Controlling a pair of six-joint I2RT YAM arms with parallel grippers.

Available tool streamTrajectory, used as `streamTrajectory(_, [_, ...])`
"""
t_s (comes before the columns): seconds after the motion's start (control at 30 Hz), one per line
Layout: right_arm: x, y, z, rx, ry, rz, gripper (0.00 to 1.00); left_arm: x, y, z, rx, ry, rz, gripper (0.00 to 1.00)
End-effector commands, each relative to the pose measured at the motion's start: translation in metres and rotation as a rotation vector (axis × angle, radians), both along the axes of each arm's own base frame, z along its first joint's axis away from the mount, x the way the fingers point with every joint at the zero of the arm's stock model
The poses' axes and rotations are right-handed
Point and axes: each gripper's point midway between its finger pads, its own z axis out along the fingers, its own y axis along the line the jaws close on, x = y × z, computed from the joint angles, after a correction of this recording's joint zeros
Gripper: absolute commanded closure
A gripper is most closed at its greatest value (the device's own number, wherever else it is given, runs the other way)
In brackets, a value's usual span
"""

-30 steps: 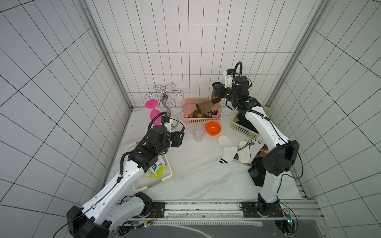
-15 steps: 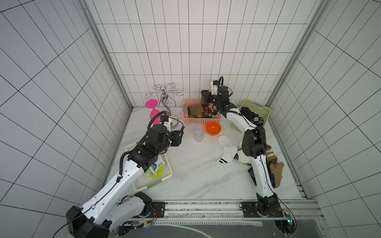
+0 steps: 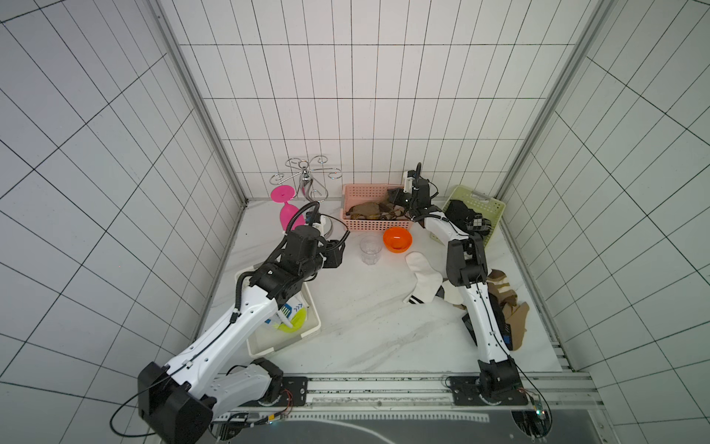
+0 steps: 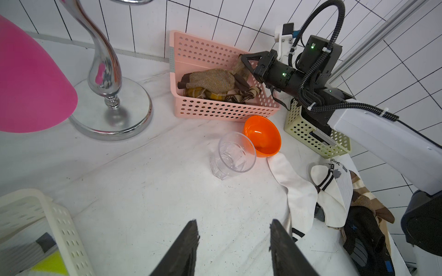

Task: Sort the socks into the basket by color
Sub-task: Place the sock in the bin.

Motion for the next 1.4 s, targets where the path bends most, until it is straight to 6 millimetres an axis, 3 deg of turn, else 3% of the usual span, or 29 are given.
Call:
streamTrajectory(0.0, [0.002, 0.008, 0.09, 0.05, -0.177, 0.022, 0.98, 0.004, -0.005, 0.02, -0.031, -0.05, -0.008, 0.5])
streamTrajectory(0.17, [0.0, 0.009, 0.103, 0.056, -0.198, 0.024, 0.83, 0.001, -0.003, 0.02, -0.034, -0.051, -0.004, 0.49])
streamTrajectory(0.27, [-0.002, 0.009, 0.112, 0.051, -0.213, 0.024, 0.65, 0.0, -0.003, 0.02, -0.036, -0.052, -0.005, 0.48])
streamTrajectory(0.5, [-0.01, 0.008, 0.139, 0.019, -0.244, 0.022, 0.33, -0.002, -0.003, 0.021, -0.036, -0.059, -0.014, 0.44])
streamTrajectory(0.7, [-0.031, 0.005, 0.152, -0.028, -0.206, 0.038, 0.21, -0.004, -0.008, 0.021, -0.031, -0.063, -0.048, 0.41])
streamTrajectory(0.9, [-0.07, 0.0, 0.145, -0.113, -0.096, 0.052, 0.0, -0.005, -0.017, 0.022, -0.035, -0.062, -0.101, 0.4])
streamTrajectory(1.13, [-0.126, -0.024, 0.141, -0.196, 0.056, 0.01, 0.0, -0.01, -0.041, 0.018, -0.02, -0.068, -0.186, 0.4])
streamTrajectory(1.37, [-0.2, -0.062, 0.13, -0.224, 0.182, -0.072, 0.0, -0.018, -0.089, 0.0, 0.024, -0.059, -0.321, 0.4])
